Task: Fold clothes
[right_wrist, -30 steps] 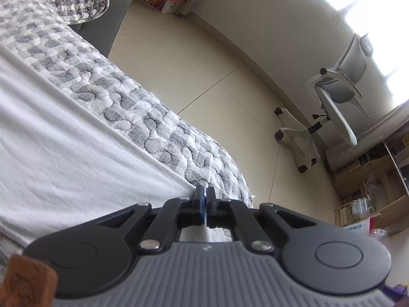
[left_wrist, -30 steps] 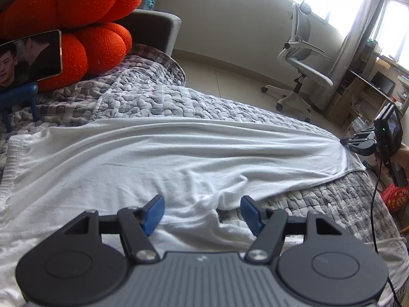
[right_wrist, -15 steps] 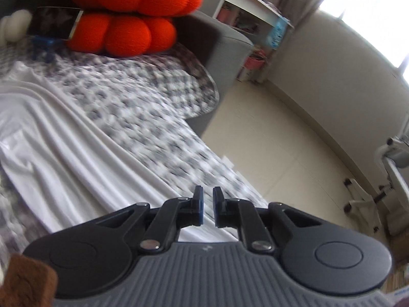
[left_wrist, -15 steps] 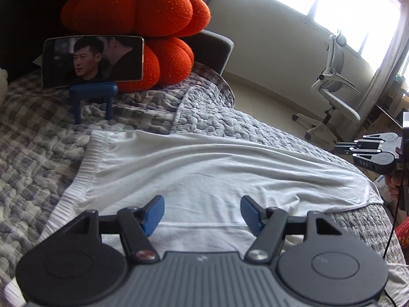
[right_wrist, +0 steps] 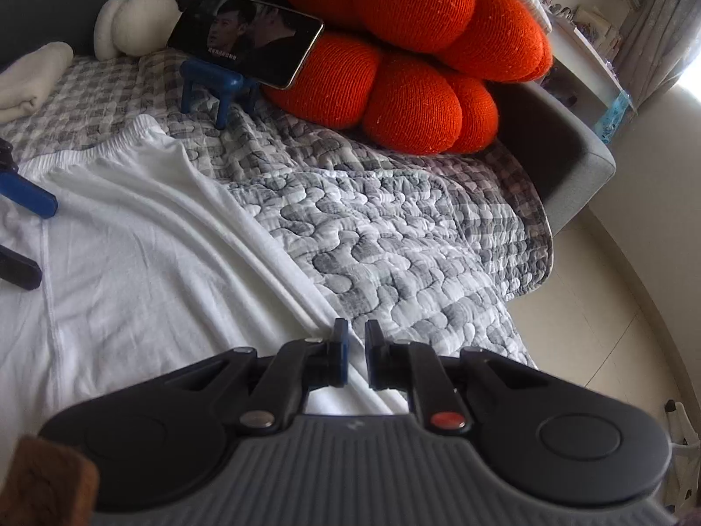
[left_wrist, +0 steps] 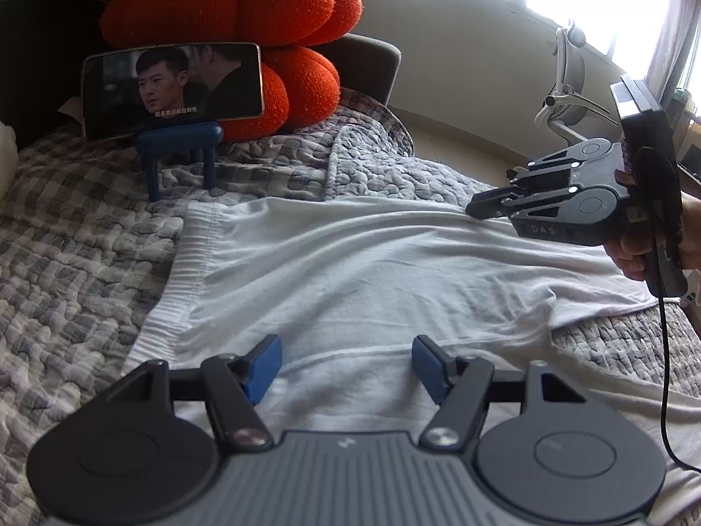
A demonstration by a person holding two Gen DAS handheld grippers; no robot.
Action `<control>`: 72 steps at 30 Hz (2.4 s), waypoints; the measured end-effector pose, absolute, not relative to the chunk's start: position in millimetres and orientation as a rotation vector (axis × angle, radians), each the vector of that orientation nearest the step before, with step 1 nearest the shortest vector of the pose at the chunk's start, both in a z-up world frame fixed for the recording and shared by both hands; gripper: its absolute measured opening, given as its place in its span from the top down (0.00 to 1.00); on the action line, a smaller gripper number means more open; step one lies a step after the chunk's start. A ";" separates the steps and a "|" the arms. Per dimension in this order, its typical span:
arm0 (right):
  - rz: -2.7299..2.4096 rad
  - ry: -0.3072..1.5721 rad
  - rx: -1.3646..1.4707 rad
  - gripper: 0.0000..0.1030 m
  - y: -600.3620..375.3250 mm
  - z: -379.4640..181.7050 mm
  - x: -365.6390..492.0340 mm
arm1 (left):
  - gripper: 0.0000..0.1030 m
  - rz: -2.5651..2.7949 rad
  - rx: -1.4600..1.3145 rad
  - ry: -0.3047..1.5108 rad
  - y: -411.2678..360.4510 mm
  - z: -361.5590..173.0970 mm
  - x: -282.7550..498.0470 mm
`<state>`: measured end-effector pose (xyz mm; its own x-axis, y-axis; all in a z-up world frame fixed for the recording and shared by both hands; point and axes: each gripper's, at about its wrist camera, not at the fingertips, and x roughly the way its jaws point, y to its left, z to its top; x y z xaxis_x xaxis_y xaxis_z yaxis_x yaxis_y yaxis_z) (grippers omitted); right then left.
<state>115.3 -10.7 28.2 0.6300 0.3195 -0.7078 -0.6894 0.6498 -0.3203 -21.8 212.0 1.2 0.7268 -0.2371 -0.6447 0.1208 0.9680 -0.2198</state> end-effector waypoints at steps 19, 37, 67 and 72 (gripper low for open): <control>0.655 0.645 -0.554 0.88 -6.1 46.3 118.2 | 0.35 -0.244 -0.219 0.683 224.0 -3.8 -30.4; 0.705 0.713 -0.607 0.86 18.7 28.3 121.7 | 0.35 -0.221 -0.219 0.670 225.6 -1.8 -33.1; 0.526 0.634 -0.421 0.94 -8.2 46.7 144.0 | 0.36 -0.135 -0.174 0.659 227.6 12.9 -38.4; 0.559 0.668 -0.393 0.94 -33.0 51.2 135.8 | 0.35 -0.158 -0.137 0.664 215.3 14.6 -40.1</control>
<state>135.8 -33.0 51.2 0.6484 0.3560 -0.6729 -0.5991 0.7840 -0.1625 -40.1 215.3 14.6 0.7764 -0.1891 -0.6012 0.1020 0.9791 -0.1762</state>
